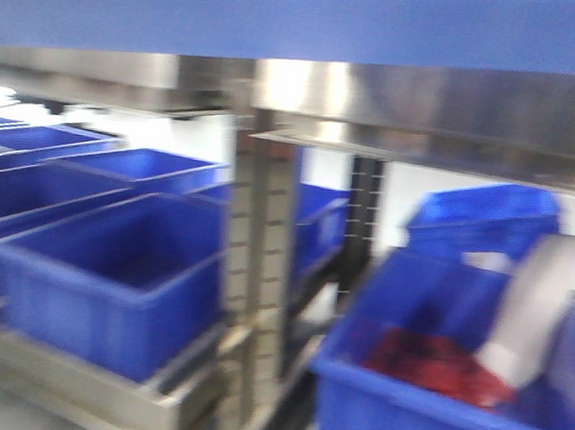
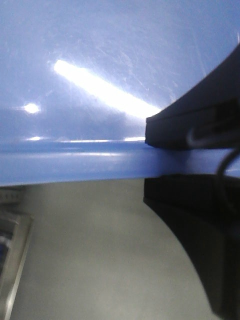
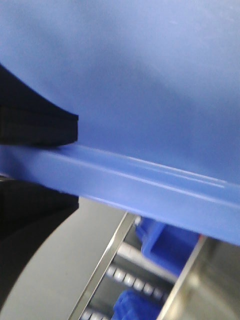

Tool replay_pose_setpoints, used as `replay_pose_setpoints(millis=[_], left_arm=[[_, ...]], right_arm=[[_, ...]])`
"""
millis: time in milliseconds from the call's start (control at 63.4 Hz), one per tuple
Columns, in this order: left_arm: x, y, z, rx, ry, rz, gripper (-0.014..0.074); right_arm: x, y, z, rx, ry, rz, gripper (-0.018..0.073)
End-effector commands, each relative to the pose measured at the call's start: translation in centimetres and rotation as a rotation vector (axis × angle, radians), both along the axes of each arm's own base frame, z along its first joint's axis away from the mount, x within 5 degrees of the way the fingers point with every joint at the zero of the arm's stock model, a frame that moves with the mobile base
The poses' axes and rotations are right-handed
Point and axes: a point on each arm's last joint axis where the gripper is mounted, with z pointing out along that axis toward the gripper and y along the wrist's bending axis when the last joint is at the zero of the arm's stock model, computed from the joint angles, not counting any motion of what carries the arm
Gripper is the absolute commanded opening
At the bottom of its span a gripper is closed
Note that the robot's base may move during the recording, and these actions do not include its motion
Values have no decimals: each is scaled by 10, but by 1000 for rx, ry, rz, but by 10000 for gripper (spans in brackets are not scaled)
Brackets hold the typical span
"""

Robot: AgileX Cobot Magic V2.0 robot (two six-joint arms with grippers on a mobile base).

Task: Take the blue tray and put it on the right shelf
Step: 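Carry the tray with both grippers to the steel shelf rack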

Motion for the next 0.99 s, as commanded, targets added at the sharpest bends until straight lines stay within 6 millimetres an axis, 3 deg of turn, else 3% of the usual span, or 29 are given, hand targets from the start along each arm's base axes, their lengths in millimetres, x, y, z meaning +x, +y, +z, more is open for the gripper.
replay_pose_setpoints(millis=[0, 978], left_arm=[[-15, 6, 15, -4, 10, -38, -48], [-15, 6, 15, -4, 10, -38, -48]], right_arm=[[0, -2, 15, 6, -99, 26, 23], [0, -2, 15, 6, -99, 26, 23]])
